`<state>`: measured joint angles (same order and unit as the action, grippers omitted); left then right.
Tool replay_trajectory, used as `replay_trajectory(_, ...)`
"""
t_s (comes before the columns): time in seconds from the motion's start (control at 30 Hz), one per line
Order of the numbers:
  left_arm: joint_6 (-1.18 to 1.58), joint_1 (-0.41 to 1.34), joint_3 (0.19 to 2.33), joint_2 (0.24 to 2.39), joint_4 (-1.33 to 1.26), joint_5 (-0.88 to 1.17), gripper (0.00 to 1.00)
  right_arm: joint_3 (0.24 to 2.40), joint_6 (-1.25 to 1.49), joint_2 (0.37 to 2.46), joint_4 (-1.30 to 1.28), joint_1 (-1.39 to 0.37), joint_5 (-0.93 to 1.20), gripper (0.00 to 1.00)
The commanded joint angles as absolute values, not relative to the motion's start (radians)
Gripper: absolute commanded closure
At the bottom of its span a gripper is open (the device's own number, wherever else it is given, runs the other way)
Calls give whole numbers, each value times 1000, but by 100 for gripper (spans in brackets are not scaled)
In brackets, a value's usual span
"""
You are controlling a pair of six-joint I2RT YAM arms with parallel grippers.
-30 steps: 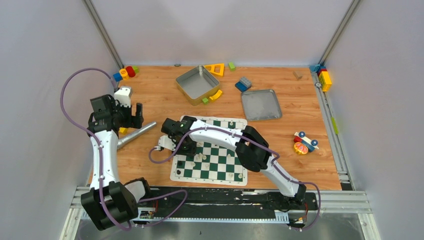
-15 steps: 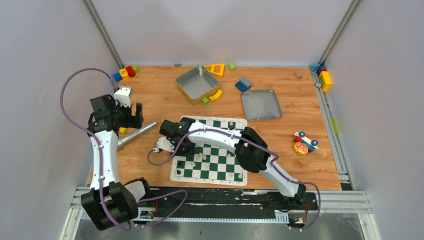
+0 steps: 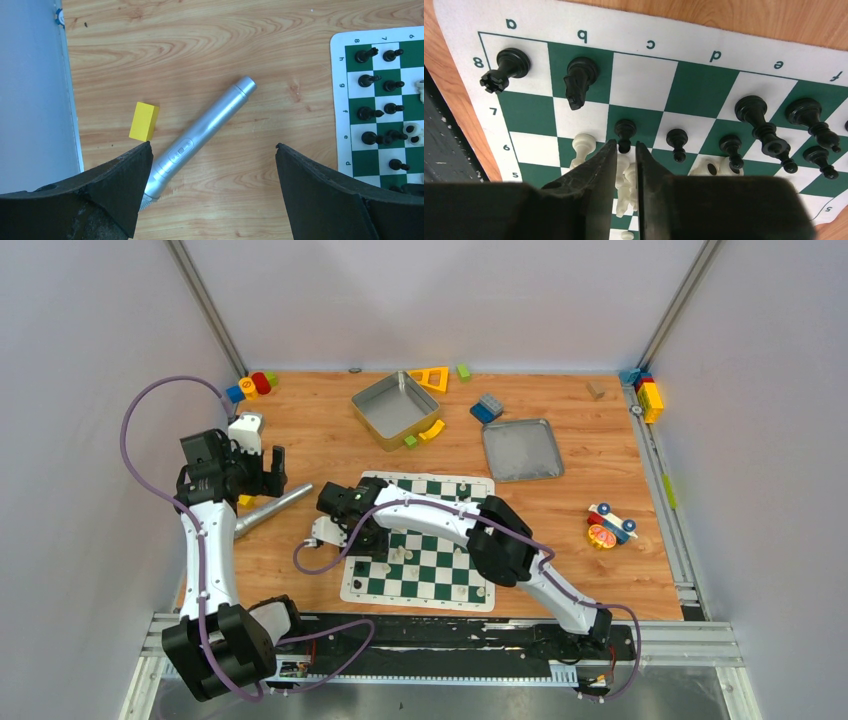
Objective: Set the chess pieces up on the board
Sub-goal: Place the chess piece on the chessboard, then pick up the chess piece from the chessboard.
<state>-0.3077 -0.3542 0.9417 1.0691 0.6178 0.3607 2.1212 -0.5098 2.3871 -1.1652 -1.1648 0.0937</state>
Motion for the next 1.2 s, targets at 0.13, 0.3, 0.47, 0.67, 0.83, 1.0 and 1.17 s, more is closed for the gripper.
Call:
replay_trajectory(0.13, -298, -365, 954, 1048, 600, 372, 0, 2178, -472, 2350, -1136, -1163, 86, 60)
replay_trajectory(0.3, -298, -365, 958, 1051, 599, 377, 0, 2128, -421, 2223, -1067, -1115, 161, 51)
replay_trajectory(0.47, -298, -365, 960, 1051, 601, 383, 0, 1951, -386, 2047, -951, -1027, 220, 46)
replay_trajectory(0.67, -299, -365, 956, 1047, 599, 391, 0, 1791, -339, 1928, -877, -848, 200, 48)
replay_trajectory(0.83, -298, -365, 957, 1047, 600, 398, 0, 1723, -322, 1927, -867, -760, 198, 50)
replay_trajectory(1.0, -294, -365, 954, 1049, 602, 402, 0, 1655, -319, 1953, -831, -739, 213, 50)
replay_trajectory(1.17, -293, -365, 956, 1053, 605, 402, 0, 1625, -321, 1988, -802, -738, 224, 49)
